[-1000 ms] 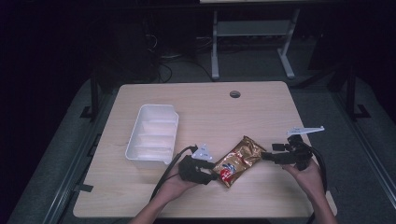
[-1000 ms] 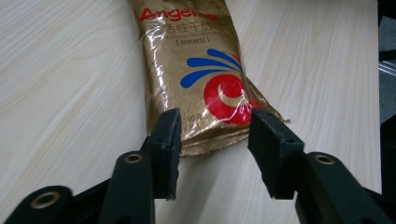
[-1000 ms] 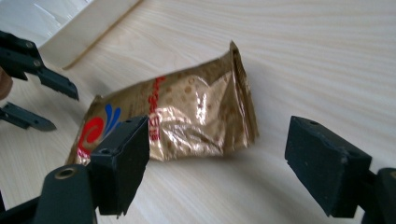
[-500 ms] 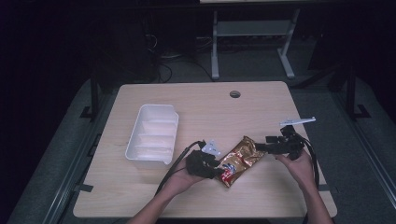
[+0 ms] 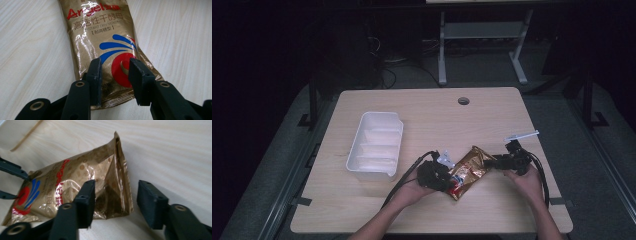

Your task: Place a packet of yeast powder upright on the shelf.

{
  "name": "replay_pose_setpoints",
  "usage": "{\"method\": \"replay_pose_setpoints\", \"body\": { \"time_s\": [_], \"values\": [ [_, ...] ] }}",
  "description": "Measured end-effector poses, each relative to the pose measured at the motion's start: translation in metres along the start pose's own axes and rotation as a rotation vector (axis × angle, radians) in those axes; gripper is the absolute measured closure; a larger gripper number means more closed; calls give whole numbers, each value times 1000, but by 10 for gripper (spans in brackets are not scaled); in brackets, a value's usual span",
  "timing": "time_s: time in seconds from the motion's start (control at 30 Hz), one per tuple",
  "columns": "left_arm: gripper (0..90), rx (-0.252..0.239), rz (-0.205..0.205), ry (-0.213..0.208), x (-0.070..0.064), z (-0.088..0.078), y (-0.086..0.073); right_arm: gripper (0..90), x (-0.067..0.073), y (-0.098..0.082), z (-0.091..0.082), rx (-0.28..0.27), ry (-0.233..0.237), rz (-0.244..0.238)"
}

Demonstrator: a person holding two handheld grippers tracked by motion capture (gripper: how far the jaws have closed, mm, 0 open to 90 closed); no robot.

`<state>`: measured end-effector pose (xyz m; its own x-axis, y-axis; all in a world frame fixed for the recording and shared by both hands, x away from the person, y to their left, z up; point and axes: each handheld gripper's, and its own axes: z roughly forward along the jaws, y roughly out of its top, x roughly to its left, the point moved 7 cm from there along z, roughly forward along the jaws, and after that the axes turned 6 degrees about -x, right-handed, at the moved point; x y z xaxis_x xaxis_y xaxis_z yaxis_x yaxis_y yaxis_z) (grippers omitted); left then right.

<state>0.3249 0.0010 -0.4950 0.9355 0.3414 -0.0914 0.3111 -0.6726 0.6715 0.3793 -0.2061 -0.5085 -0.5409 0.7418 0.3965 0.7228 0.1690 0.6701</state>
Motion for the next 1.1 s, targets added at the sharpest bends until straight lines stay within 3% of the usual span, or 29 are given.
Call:
{"method": "replay_pose_setpoints", "body": {
  "time_s": [0.2,0.33,0.47,0.6,0.77,1.1],
  "values": [
    [626,-6,-10,-4,1,1,0,687,4,0,0,-37,129,97],
    [571,-5,-34,-5,4,0,-1,837,6,0,-2,-37,89,58],
    [481,-39,-72,-9,9,-4,1,878,7,1,-5,-53,92,47],
    [352,-54,-96,-9,15,-6,4,881,14,6,-10,-68,76,-11],
    [263,-60,-118,-44,17,-5,8,883,29,14,-20,-91,52,-99],
    [211,-49,-156,-117,21,10,16,886,62,30,-39,-152,65,-248]
  ]
}}
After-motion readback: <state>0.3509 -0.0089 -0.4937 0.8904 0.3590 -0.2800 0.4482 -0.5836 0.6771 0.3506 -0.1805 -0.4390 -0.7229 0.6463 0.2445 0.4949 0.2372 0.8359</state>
